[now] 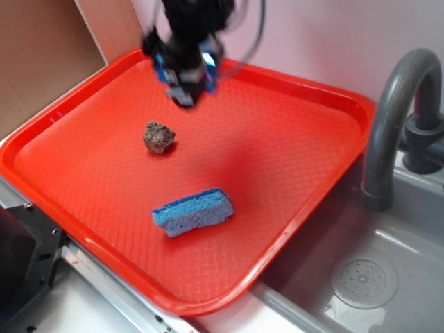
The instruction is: Grab the blue block.
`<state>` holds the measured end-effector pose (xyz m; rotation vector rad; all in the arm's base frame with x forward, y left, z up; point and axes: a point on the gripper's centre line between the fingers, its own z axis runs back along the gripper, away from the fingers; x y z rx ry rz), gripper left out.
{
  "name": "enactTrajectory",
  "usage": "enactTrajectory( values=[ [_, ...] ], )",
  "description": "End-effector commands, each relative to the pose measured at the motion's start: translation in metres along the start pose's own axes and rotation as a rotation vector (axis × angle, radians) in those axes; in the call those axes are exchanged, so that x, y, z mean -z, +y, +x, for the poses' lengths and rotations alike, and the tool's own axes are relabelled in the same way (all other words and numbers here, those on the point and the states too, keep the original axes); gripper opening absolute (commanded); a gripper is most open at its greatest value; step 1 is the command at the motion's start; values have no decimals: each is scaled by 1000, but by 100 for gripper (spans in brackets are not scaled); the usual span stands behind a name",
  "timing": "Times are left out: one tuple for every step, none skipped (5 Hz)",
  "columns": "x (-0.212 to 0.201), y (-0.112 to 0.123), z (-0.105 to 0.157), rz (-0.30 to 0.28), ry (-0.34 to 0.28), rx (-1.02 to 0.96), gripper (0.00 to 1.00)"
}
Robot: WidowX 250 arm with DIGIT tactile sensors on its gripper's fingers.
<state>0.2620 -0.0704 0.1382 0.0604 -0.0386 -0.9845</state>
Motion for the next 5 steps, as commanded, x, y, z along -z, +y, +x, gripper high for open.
enactTrajectory(
  values=[
    [-59,-16,-28,106,-65,-497,0],
    [-59,-15,-43,54,-125,-758,0],
    [-62,-21,-53,20,-145,-1015,0],
    [-62,-21,-54,-2,-187,-1256,0],
    [-60,-22,-46,58,-137,-1107,56]
  ],
)
